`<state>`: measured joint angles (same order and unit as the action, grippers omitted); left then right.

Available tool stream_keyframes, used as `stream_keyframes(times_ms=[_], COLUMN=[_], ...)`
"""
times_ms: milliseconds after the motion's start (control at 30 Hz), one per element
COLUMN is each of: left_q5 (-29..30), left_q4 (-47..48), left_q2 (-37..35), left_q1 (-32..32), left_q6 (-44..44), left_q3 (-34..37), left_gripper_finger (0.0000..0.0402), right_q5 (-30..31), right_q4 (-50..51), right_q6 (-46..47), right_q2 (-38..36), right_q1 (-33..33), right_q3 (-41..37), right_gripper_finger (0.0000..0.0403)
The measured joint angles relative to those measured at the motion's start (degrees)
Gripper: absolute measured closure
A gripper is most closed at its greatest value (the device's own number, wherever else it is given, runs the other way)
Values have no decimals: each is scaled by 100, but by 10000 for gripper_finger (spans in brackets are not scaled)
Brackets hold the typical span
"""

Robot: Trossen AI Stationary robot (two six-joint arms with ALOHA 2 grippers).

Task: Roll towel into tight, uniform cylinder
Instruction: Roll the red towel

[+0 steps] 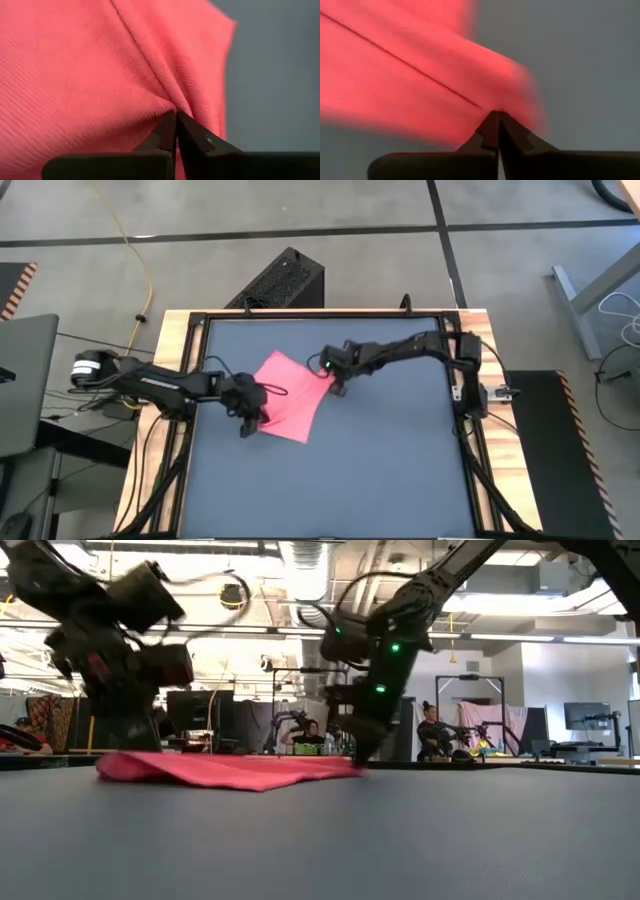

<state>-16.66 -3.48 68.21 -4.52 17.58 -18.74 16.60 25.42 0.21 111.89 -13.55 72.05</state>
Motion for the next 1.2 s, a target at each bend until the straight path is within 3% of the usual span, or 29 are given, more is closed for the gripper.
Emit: stream_keyframes(times_ms=[133,233,400,533,733,967,1200], left_q5=[255,613,1588,1473,1203,1724,1715], left_q4=[107,210,1152,1151,1070,524,21], left_q2=[-682,-1167,-1814,-1901,-1250,-32,697], left_q1=[317,381,378,409,838,1056,1056], left_q6=[201,-17,-724,-1349,-2128,-2363,-2354], left_q3=[0,-53,-209,-219,-225,-225,-243], left_gripper_finger=[400,400,400,400,369,288,258], right_q5=[-62,-588,-1336,-1584,-1670,-1510,-1223], right_q4=[335,347,263,374,971,1494,1013], right_q6=[-332,-355,-336,-170,-210,342,508], right_q2=[-359,-697,-1096,-1186,-930,-759,-760], right_q1=[-296,-302,124,554,1283,1677,1765], right_q3=[-9,-4,-4,-4,-15,-21,-585], right_gripper_finger=[369,374,376,364,339,331,330])
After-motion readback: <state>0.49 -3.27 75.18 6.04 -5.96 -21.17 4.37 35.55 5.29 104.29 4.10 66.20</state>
